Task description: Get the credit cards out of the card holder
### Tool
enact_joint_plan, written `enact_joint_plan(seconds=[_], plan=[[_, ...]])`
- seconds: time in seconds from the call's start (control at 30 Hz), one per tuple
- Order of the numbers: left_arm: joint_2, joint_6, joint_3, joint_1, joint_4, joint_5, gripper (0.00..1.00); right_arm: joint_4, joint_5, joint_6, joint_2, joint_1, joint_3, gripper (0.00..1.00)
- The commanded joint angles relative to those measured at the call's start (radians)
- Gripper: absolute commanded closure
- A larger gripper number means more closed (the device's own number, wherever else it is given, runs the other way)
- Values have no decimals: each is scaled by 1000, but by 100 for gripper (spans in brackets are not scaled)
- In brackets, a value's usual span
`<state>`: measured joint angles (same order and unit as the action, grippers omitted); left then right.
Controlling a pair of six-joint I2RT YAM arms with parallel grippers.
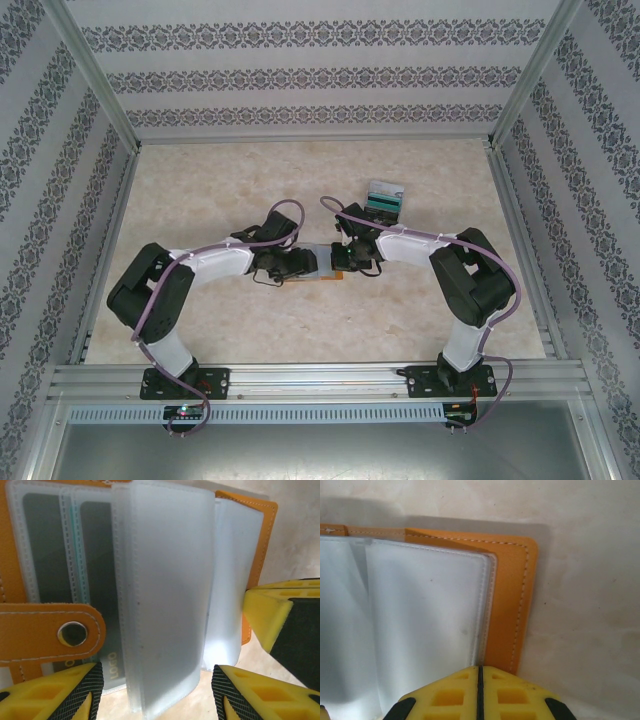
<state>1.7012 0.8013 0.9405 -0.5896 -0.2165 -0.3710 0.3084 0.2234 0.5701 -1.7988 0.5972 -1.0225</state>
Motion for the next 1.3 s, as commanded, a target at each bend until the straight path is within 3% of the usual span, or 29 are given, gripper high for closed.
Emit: enact_joint_plan(seconds=[0.0, 0.3, 0.7, 0.93, 1.07, 1.27], plan=[[24, 15, 51, -30, 74, -51, 40, -5, 11, 1, -8, 3, 10, 100], [23, -13, 111, -59, 41, -48, 34, -8, 0, 12, 10, -4, 23, 100], [74, -13, 163, -107, 74, -90, 41, -25, -46, 32, 129, -72, 70, 97], [19, -60, 162, -100, -20, -26, 42, -38, -8, 35, 128, -71, 52, 96], [-46, -72, 109, -70, -60, 37, 46, -46, 18, 41, 128, -57, 30, 94], [-145, -59, -28, 21, -64, 101, 66, -89, 95, 74, 119, -32, -1, 88]])
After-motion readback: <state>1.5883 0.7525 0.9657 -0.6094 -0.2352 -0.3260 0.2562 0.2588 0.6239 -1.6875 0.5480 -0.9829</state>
